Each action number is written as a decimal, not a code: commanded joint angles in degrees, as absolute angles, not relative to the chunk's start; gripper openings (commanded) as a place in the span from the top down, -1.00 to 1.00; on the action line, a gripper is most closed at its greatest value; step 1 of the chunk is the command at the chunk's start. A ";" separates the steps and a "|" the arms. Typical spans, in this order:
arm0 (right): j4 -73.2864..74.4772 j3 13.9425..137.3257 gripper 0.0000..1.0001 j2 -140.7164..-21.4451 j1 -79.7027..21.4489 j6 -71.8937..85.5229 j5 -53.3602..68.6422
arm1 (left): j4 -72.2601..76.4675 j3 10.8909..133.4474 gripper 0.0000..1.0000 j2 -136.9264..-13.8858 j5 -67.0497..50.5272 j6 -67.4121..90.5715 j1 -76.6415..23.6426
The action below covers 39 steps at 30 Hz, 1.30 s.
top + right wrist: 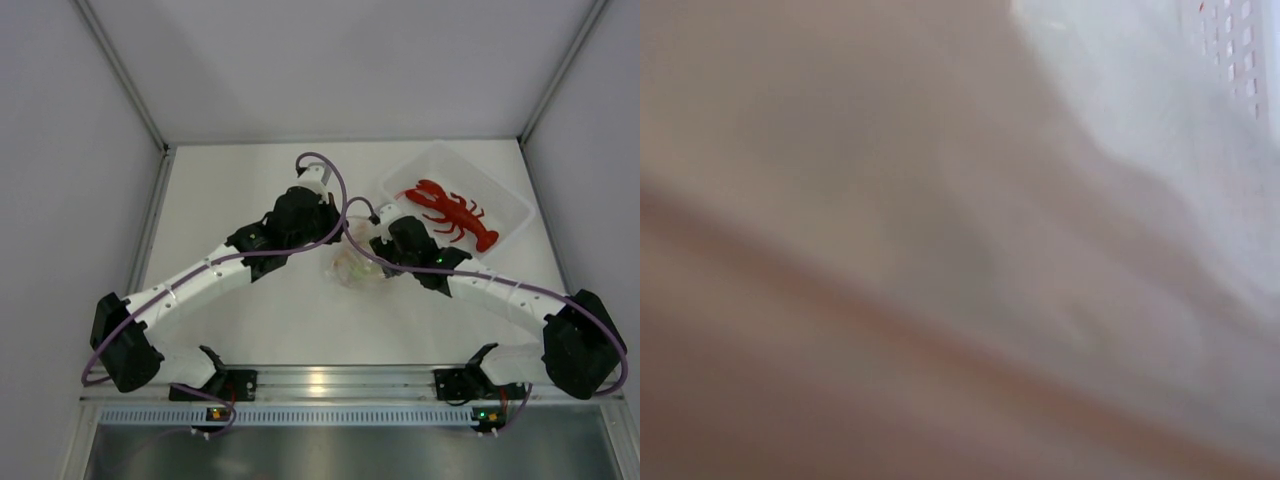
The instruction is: Open the zip-top bag and remove the fake food
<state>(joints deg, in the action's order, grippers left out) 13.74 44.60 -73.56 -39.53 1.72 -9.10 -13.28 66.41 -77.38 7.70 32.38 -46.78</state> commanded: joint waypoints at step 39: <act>4.22 41.05 1.00 -75.85 -39.20 1.67 -8.53 | -11.60 68.03 1.00 -74.97 4.92 31.11 -43.24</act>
<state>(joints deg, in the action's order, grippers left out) 5.15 42.00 -76.49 -39.57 1.32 -8.86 -13.58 66.87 -77.41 2.61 31.27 -44.29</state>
